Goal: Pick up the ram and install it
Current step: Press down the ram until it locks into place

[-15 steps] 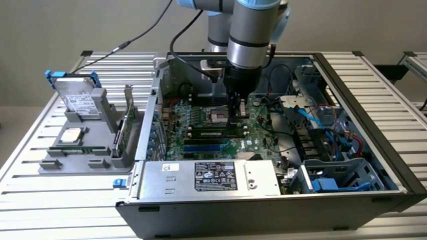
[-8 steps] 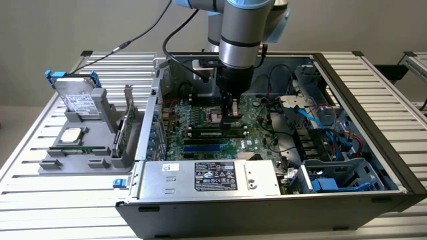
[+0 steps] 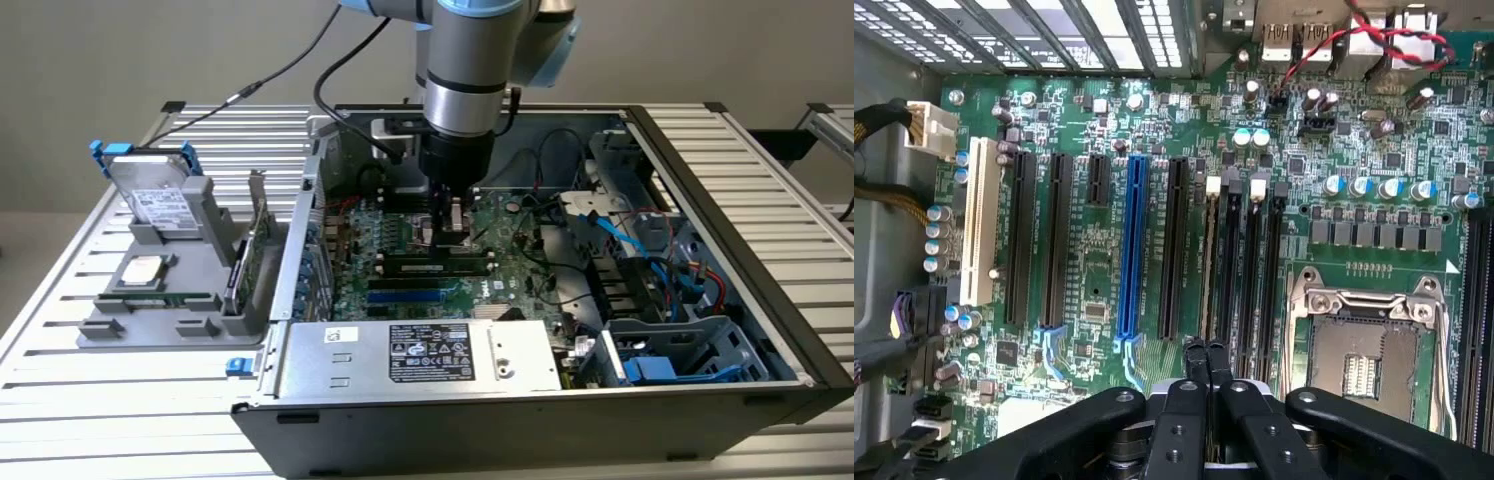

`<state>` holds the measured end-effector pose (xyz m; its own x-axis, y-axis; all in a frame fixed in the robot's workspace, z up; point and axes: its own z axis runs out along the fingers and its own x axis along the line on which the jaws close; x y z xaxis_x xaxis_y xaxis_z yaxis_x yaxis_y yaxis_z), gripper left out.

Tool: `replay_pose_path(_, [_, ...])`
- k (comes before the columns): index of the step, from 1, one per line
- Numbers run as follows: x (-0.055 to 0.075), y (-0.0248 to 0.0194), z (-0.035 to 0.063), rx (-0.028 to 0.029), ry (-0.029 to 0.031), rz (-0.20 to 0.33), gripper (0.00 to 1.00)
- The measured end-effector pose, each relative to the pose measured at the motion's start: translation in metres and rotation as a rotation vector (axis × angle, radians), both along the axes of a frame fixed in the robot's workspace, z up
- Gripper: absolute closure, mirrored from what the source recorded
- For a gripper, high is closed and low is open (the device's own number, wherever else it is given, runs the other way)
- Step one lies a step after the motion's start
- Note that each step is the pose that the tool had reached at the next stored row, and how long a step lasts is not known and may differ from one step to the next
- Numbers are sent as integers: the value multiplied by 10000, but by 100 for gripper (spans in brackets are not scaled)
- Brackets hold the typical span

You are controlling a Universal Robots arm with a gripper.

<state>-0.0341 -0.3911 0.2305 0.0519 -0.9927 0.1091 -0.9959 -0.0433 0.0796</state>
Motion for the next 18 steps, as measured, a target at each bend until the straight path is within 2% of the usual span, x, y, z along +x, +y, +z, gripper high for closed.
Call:
replay_pose_path(7, [-101, 18, -6, -25, 0, -25, 90])
replay_pose_path(12, [-154, 29, -17, -63, 2, -32, 90])
replay_pose_path(18, [-168, 29, -83, -102, 1, -32, 90])
